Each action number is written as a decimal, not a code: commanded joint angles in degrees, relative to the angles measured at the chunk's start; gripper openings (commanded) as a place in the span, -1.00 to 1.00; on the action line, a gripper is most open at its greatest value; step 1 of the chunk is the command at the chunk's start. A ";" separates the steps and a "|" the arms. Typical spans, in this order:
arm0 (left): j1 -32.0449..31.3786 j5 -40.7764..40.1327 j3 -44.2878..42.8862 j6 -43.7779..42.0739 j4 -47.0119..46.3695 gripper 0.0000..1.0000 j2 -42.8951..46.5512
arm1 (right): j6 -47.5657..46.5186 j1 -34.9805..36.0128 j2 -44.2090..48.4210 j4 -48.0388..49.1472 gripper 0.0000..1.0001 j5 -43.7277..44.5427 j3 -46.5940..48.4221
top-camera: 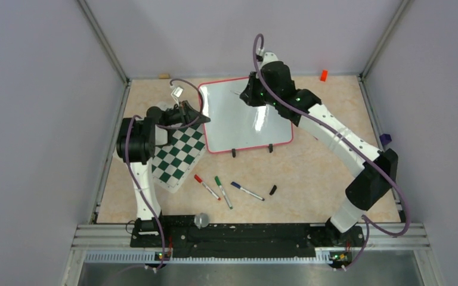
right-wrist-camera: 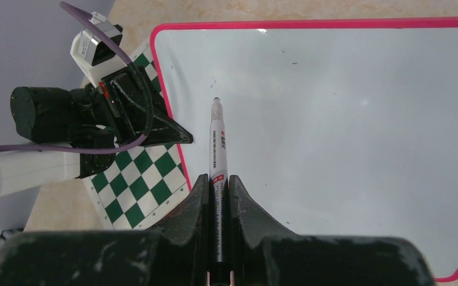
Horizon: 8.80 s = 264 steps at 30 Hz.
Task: Write a sentence on the whiteboard
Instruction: Hold the whiteboard on the whiteboard stand, then write a sentence on the whiteboard.
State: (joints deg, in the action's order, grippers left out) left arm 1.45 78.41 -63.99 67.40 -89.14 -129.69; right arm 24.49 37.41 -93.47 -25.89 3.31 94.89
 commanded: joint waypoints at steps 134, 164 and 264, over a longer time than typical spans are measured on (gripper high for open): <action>-4.27 -0.54 9.71 -1.66 -3.54 -1.00 7.28 | -0.64 9.02 -14.64 -1.48 -1.00 8.84 9.94; -4.53 -0.55 9.91 -2.01 -3.53 -1.00 7.41 | -4.51 9.03 -9.74 2.93 -1.00 9.47 7.76; -4.53 0.68 10.02 -2.36 -3.57 -1.00 8.15 | -6.08 9.02 -19.59 -10.58 -1.00 19.99 20.58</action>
State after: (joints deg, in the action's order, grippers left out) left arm -1.61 74.11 -54.87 64.31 -89.56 -124.33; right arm 18.24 46.46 -111.35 -36.80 19.77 111.96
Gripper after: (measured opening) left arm 0.071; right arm 0.087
